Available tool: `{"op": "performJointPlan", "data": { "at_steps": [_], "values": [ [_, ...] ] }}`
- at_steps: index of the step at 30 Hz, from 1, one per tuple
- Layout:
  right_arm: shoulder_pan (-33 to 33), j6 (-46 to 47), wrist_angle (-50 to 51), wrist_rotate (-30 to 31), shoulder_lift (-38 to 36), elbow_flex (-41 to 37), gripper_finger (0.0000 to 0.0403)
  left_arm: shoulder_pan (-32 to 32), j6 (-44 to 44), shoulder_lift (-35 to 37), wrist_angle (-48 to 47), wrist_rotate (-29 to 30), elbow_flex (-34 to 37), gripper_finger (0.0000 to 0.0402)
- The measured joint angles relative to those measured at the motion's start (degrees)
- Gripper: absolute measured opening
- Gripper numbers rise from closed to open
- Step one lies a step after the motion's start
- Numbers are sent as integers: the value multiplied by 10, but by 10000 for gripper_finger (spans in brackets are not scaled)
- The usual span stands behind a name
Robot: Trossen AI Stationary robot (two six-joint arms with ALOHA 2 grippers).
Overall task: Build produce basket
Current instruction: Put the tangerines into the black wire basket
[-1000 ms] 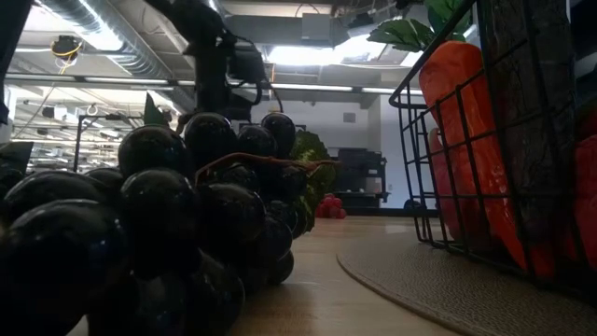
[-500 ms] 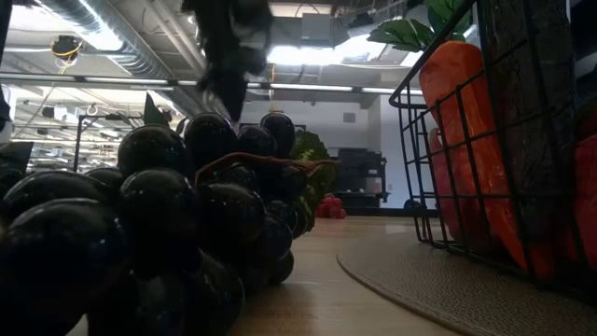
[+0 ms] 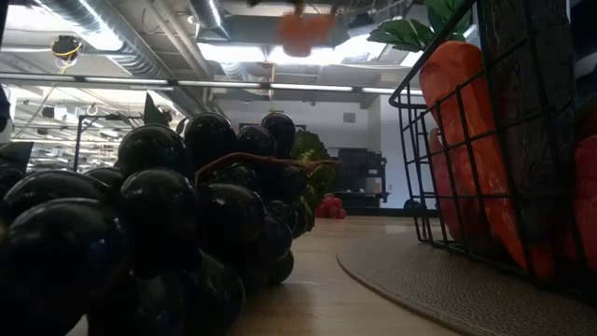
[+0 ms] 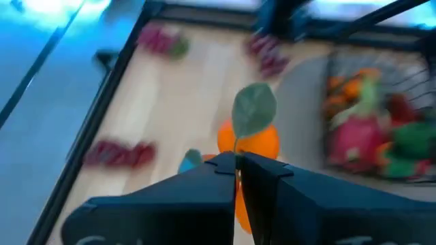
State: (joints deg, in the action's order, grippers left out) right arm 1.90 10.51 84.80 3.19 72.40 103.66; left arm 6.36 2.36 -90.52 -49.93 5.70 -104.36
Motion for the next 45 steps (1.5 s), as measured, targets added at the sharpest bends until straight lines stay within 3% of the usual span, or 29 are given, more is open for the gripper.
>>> {"op": "performJointPlan", "data": {
  "at_steps": [8,18,24,33,45],
  "values": [
    [-62,7,-66,-3,-62,-104,103,-94,-15,-23,161,-24,-2,0],
    [-168,15,-102,-4,-72,-149,103,-166,-7,-96,281,-26,-2,0],
    [-218,43,-109,19,-70,-149,103,-187,10,-146,353,-95,-2,0],
    [-237,49,-110,24,-70,-149,103,-227,20,-239,502,-143,-2,0],
    [-237,27,-114,23,-70,-149,103,-229,20,-328,596,-102,-2,0]
  ]
}}
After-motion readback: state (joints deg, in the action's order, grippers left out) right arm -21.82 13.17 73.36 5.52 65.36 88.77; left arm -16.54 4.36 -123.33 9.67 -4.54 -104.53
